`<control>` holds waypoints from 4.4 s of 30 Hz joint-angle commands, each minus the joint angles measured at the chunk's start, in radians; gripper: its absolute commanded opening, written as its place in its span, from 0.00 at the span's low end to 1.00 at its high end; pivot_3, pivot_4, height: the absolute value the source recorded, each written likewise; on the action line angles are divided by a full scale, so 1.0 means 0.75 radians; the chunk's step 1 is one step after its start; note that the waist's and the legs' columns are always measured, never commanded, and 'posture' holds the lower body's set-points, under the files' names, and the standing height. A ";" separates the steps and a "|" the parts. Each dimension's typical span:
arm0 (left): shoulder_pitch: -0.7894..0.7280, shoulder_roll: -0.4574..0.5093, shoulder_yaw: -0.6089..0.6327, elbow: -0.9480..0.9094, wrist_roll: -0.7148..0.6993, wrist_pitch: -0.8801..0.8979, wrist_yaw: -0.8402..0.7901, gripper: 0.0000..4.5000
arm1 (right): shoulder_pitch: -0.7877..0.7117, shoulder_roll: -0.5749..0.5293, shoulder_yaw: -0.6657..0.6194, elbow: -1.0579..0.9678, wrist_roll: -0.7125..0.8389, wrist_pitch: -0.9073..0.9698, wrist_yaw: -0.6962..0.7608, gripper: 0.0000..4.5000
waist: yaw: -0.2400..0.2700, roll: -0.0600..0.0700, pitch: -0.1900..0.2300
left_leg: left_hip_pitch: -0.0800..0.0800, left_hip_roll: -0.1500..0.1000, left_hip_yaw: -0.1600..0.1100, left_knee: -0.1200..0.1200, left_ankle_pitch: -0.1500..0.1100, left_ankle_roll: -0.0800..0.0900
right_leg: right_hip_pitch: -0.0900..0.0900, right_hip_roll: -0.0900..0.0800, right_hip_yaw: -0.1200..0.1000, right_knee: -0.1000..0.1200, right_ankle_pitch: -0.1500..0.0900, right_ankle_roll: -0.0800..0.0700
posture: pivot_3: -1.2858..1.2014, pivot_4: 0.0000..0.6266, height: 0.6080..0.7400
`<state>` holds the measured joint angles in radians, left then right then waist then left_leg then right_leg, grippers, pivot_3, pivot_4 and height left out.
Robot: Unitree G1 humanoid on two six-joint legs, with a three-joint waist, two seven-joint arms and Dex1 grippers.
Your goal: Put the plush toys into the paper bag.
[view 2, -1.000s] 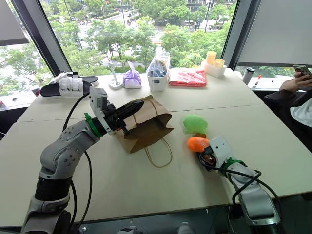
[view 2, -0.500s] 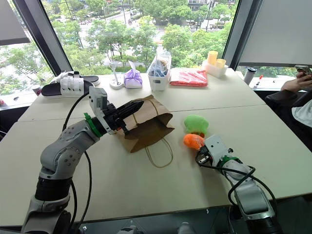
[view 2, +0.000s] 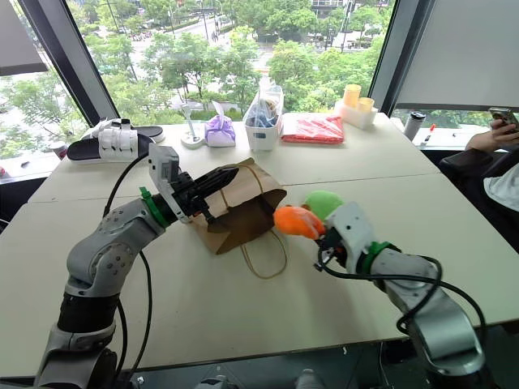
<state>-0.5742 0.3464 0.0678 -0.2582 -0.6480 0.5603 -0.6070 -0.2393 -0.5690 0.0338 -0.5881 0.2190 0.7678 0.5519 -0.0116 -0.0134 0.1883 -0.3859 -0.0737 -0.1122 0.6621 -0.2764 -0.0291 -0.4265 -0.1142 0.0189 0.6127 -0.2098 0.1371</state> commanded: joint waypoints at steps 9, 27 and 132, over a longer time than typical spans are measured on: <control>-0.018 0.002 0.032 -0.086 -0.073 0.025 0.020 0.00 | -0.468 0.374 0.426 0.784 -0.301 -0.449 -0.126 0.01 | -0.015 0.000 0.000 | 0.001 0.000 0.000 -0.002 0.001 -0.001 | -0.003 0.000 0.001 0.002 0.000 0.000 | 0.52 0.24 1.00; 0.012 -0.020 0.045 -0.128 -0.084 0.028 0.129 0.00 | -0.728 0.623 0.384 1.279 -0.387 -0.783 -0.145 0.93 | -0.012 0.000 0.000 | -0.002 -0.001 -0.002 -0.007 0.006 -0.011 | -0.008 0.000 0.001 0.001 0.001 -0.001 | 0.52 0.24 1.00; 0.031 0.022 0.042 -0.122 -0.164 0.086 0.108 0.00 | -0.118 0.204 0.050 0.256 -0.008 -0.171 0.021 0.99 | -0.006 0.000 0.000 | 0.001 0.000 0.000 -0.014 0.005 -0.007 | -0.008 0.002 0.001 0.001 0.001 -0.002 | 0.52 0.24 1.00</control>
<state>-0.5281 0.3602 0.0928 -0.3411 -0.7739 0.6477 -0.5161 -0.3431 -0.4002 0.0710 -0.3705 0.2038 0.6236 0.5603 -0.0164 -0.0134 0.1884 -0.3850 -0.0733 -0.1121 0.6518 -0.2730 -0.0347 -0.4317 -0.1129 0.0196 0.6138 -0.2092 0.1359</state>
